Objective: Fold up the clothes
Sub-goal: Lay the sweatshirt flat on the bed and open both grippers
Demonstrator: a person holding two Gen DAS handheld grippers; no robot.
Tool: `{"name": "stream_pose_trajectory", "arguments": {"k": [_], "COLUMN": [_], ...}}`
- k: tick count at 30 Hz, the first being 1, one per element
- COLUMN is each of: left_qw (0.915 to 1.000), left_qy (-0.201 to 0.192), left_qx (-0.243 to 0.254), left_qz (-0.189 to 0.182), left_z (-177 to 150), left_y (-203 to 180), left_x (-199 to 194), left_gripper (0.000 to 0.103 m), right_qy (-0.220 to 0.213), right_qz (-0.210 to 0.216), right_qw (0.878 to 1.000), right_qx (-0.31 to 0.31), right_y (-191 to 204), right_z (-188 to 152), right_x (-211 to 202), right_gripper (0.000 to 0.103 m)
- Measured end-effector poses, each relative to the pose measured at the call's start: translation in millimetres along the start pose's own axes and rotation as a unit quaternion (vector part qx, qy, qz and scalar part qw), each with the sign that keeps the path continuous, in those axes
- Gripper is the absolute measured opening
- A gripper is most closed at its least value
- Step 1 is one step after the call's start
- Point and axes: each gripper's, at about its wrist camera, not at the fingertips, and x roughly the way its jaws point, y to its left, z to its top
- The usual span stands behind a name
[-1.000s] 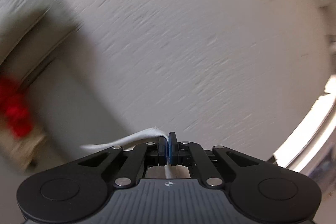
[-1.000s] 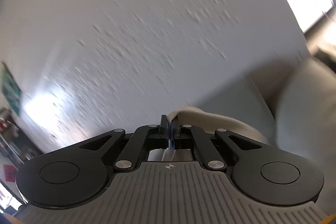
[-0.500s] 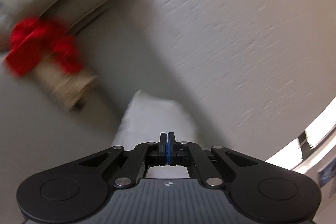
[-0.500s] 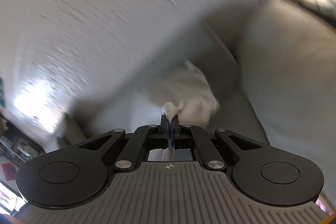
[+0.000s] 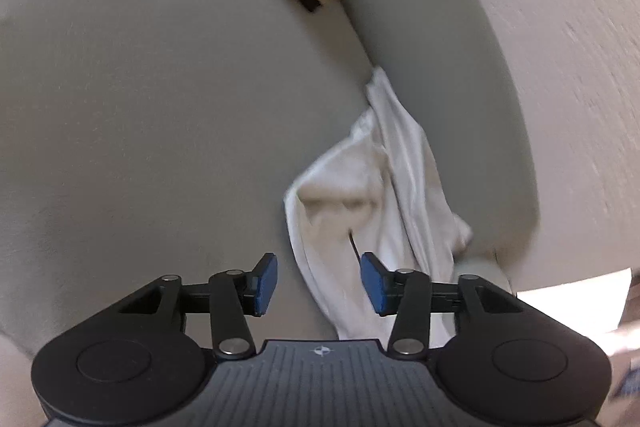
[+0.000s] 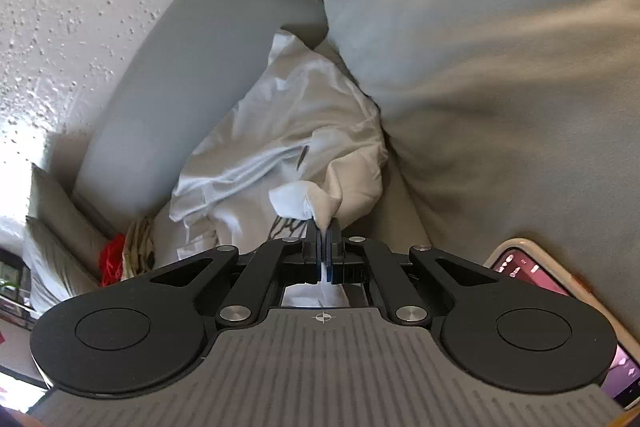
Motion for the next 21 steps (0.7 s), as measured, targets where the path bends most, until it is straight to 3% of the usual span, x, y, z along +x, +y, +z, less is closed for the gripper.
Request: {"name": "stream_pose_trajectory", "arguments": {"k": [2,5,8,12,14,15,19,21], "left_qw": [0.9999,0.9953,0.9882,0.9764,0.9682,0.9634,0.9554,0.9562], "left_qy": [0.0,0.005,0.01,0.029,0.033,0.032,0.005,-0.025], "left_qx": [0.002,0.079,0.133,0.184,0.211,0.222,0.248,0.251], "left_qz": [0.013,0.055,0.075,0.109,0.13,0.146,0.16,0.149], "left_z": [16,23,31,34,34,34,29,29], "left_y": [-1,-16,-24,-32,-40,-44,-53,-57], "left_x": [18,34,51,81,95,97,86,71], "left_gripper": [0.046,0.046,0.045,0.034,0.023,0.01,0.004,0.004], "right_qy": [0.004,0.013,0.018,0.023,0.026,0.027,0.028,0.028], "right_qz": [0.0,0.005,0.011,0.016,0.015,0.013,0.005,-0.001], "right_qw": [1.0,1.0,1.0,0.999,0.999,0.999,0.999,0.998], "right_qx": [-0.002,0.002,0.008,0.018,0.024,0.026,0.039,0.052], "right_y": [-5,-7,-11,-17,-20,-21,-27,-30], "right_z": [2,11,13,14,14,15,15,16], "right_x": [-2,6,13,19,21,22,26,28], "right_gripper": [0.002,0.002,0.002,0.002,0.002,0.002,0.002,0.002]}}
